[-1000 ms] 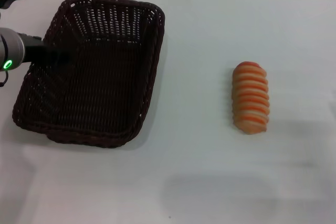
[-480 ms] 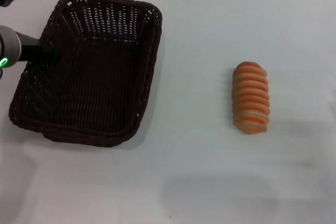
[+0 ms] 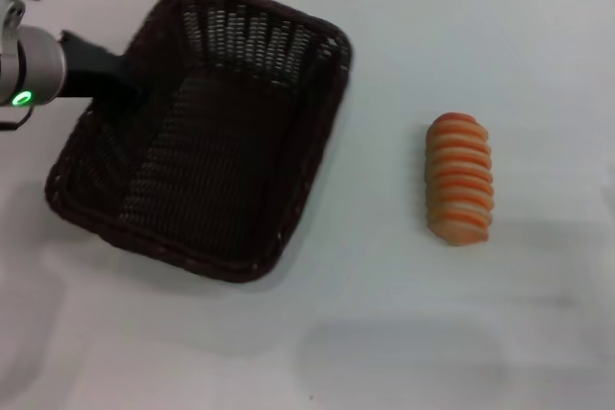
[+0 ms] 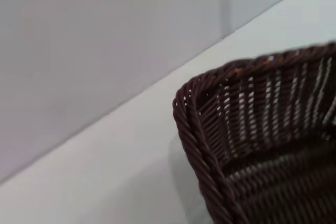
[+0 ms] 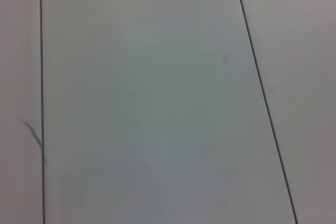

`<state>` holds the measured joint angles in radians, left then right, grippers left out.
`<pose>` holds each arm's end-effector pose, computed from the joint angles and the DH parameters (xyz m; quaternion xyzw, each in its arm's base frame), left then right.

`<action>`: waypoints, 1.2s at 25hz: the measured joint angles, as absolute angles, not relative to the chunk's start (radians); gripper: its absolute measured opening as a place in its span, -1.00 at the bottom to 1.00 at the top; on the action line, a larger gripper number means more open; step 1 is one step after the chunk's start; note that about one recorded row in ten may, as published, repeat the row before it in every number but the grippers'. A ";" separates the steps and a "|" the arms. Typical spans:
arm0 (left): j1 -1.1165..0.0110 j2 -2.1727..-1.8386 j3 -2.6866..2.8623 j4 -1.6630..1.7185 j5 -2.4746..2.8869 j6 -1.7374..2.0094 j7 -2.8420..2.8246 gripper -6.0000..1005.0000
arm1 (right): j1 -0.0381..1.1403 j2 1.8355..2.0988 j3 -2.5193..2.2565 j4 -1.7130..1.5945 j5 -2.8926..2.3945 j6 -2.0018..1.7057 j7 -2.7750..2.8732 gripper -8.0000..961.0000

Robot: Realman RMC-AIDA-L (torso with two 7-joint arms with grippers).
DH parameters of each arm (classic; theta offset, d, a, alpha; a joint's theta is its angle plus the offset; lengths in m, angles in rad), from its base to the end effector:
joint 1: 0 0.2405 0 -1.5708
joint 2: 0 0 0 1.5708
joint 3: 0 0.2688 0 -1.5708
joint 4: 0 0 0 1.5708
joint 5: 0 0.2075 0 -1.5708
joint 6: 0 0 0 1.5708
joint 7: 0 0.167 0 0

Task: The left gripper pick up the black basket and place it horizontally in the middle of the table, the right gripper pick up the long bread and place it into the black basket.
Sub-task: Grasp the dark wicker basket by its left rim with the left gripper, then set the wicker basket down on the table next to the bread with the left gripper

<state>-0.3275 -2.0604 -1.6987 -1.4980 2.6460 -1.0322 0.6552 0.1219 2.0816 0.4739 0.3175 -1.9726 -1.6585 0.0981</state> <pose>-0.2404 0.3875 0.0171 -0.8788 -0.2580 0.0801 0.3934 0.3317 0.2340 -0.0043 -0.6013 0.1973 0.4146 0.6539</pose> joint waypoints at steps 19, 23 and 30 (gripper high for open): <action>-0.755 -1.993 -2.246 -1.030 2.230 -1.564 1.345 -0.60 | 0.123 2.082 0.462 0.322 -1.973 -1.672 0.099 0.71; -0.787 -1.989 -2.246 -1.005 2.224 -1.629 1.390 -0.60 | 0.127 2.082 0.461 0.323 -1.973 -1.672 0.099 0.71; -0.826 -1.982 -2.223 -0.924 2.233 -1.665 1.451 -0.57 | 0.127 2.082 0.460 0.319 -1.973 -1.672 0.100 0.71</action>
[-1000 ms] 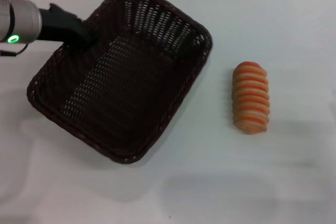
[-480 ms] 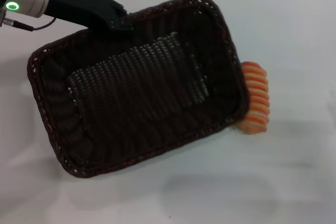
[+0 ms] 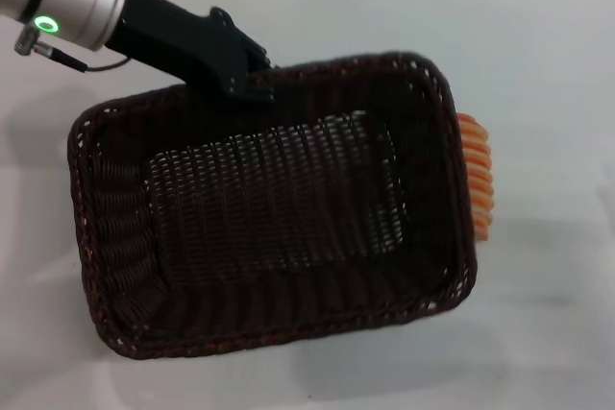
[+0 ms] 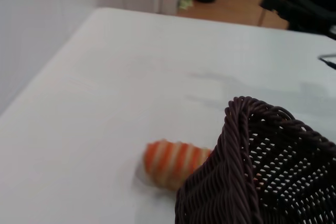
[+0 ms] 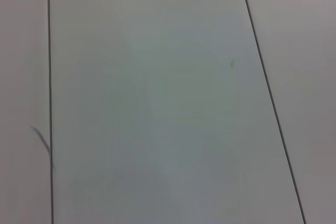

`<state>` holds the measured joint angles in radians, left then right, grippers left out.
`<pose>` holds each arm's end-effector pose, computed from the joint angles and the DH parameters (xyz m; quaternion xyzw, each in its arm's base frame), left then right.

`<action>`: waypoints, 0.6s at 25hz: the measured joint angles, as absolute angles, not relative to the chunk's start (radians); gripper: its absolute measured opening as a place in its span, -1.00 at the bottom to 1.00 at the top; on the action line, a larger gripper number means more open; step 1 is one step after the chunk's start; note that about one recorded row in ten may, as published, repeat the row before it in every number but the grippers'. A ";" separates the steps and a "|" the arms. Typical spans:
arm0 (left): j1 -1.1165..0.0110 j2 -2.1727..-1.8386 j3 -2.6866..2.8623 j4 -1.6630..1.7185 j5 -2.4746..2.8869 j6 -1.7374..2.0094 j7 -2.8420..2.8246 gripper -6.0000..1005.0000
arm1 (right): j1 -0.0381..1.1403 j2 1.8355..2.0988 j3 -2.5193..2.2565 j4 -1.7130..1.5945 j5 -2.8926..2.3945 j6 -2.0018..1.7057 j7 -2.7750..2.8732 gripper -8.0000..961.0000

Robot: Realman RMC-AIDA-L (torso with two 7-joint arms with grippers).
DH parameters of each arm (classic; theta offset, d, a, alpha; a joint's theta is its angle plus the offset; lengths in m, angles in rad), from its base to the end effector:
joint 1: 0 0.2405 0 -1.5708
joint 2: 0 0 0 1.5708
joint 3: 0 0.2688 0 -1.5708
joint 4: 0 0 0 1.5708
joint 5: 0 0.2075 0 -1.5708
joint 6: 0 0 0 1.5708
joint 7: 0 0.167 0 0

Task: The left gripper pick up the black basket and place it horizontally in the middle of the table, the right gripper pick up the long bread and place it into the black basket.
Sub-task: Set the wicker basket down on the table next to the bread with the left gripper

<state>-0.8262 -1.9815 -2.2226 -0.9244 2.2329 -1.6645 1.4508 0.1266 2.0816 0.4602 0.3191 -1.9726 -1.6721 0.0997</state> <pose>-0.1643 0.4031 0.0098 -0.9951 -0.0743 -0.0363 0.0541 0.3276 0.2342 -0.0051 -0.6037 0.1919 0.4221 0.6485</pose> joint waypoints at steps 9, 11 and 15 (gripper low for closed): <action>-0.845 -1.996 -2.174 -0.907 2.293 -1.620 1.424 -0.53 | 0.126 2.082 0.459 0.317 -1.973 -1.671 0.100 0.71; -0.847 -2.003 -2.162 -0.909 2.306 -1.607 1.425 -0.52 | 0.126 2.082 0.458 0.317 -1.973 -1.670 0.100 0.71; -0.853 -2.022 -2.112 -0.910 2.326 -1.567 1.427 -0.46 | 0.128 2.082 0.450 0.317 -1.973 -1.665 0.100 0.71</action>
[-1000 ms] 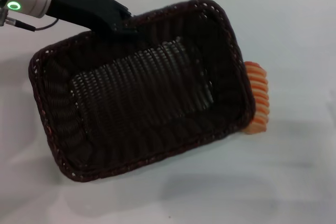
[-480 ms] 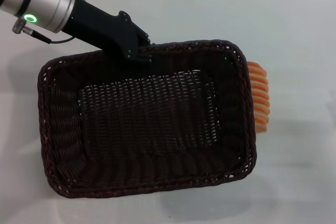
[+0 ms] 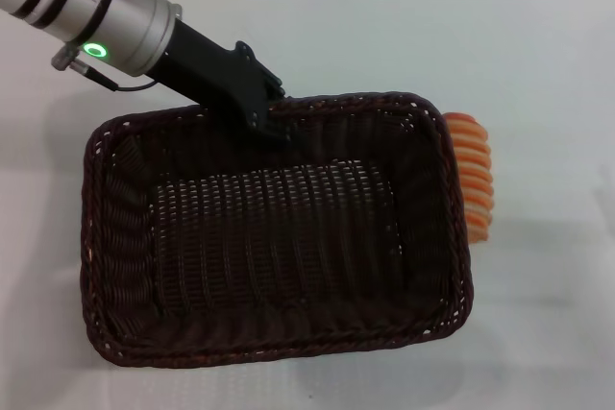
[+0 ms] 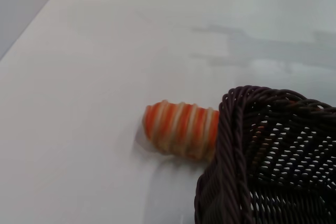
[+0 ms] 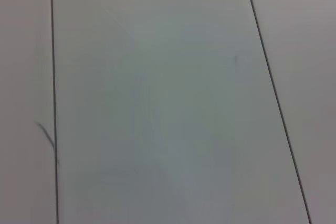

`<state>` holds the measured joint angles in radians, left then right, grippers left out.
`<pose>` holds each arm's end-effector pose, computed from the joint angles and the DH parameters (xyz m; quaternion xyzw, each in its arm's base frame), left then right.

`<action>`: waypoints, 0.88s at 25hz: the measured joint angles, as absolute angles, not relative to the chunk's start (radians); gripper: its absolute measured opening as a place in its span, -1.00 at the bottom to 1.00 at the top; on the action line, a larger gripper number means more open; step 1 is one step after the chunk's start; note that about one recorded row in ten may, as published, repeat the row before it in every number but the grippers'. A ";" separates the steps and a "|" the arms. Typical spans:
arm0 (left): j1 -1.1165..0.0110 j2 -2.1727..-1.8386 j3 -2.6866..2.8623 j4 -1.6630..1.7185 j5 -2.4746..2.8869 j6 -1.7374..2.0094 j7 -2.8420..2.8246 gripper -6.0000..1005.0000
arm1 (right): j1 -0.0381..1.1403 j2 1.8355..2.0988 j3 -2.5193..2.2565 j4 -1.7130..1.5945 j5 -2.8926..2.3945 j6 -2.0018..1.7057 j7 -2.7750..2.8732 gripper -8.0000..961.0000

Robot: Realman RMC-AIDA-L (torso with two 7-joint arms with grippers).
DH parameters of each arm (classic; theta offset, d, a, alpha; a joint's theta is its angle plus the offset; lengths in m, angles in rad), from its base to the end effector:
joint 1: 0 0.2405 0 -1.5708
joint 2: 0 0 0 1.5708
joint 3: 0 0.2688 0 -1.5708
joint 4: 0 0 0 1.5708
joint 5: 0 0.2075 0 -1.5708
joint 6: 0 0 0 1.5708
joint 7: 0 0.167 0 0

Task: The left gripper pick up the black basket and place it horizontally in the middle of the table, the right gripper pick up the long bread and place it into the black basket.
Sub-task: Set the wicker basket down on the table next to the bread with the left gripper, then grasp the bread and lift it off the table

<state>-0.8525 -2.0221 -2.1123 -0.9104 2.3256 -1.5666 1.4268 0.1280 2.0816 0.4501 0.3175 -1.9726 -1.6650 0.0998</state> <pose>-0.1644 0.4060 -0.0219 -0.9963 -0.0587 0.0307 0.0544 0.3275 0.2344 -0.0075 -0.6089 0.1937 0.4201 0.6443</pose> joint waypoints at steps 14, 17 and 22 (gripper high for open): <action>-0.828 -2.057 -2.193 -1.040 2.268 -1.437 1.468 0.15 | 0.129 2.082 0.448 0.318 -1.973 -1.663 0.100 0.71; -0.757 -2.067 -2.153 -1.116 2.201 -1.247 1.467 0.44 | 0.128 2.082 0.448 0.318 -1.973 -1.662 0.100 0.71; -0.489 -2.067 -1.842 -1.293 1.943 -0.585 1.536 0.63 | 0.129 2.083 0.434 0.318 -1.973 -1.661 0.100 0.71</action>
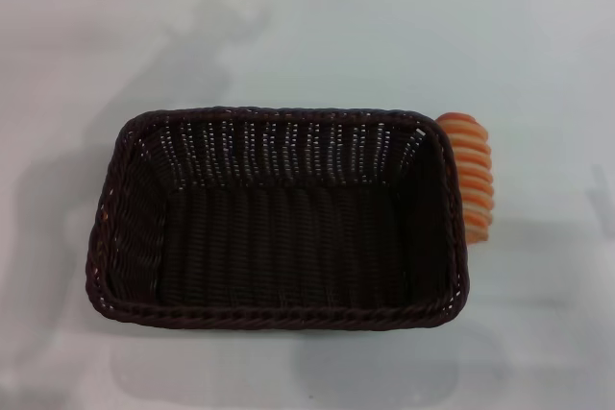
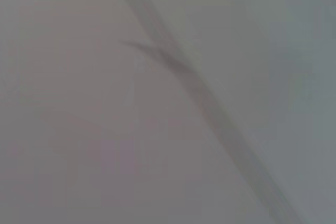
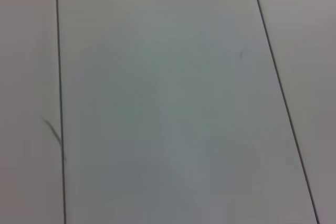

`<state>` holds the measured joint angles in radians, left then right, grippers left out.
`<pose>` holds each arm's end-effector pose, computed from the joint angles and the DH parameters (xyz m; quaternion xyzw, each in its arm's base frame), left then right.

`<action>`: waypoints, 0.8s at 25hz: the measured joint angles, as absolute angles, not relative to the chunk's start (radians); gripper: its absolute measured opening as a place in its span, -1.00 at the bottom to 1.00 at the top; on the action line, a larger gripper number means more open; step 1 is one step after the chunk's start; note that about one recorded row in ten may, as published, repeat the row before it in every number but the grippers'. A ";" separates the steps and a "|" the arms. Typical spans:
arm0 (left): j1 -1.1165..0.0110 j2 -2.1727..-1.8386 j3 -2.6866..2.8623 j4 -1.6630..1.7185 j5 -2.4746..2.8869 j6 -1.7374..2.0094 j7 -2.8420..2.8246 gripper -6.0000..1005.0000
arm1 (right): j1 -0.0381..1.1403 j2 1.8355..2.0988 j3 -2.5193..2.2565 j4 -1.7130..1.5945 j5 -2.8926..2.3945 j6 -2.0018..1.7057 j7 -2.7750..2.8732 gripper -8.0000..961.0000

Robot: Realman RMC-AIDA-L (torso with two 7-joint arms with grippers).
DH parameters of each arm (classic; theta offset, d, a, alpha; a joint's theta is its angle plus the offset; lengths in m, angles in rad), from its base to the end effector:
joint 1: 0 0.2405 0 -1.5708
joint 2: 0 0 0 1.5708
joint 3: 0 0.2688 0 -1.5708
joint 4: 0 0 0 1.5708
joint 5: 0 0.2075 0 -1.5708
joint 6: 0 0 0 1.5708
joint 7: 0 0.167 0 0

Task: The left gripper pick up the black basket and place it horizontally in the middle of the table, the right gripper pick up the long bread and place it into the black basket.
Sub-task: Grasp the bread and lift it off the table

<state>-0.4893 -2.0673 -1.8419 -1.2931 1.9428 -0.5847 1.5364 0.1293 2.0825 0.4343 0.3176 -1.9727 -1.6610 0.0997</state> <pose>-0.1515 0.4607 0.0554 -0.8545 -0.0043 -0.1196 0.5054 0.3260 0.2341 -0.0110 -0.6151 0.1949 0.4202 0.6380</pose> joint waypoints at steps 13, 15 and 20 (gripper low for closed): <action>-0.297 -2.063 -1.271 -1.149 2.304 0.883 1.107 0.62 | 0.145 2.082 0.420 0.317 -1.973 -1.636 0.100 0.71; -0.276 -2.060 -1.280 -1.091 2.402 0.945 0.854 0.62 | 0.146 2.082 0.412 0.316 -1.973 -1.631 0.100 0.71; -0.258 -2.055 -1.372 -0.908 2.567 0.998 0.362 0.62 | 0.150 2.082 0.401 0.308 -1.973 -1.603 0.100 0.71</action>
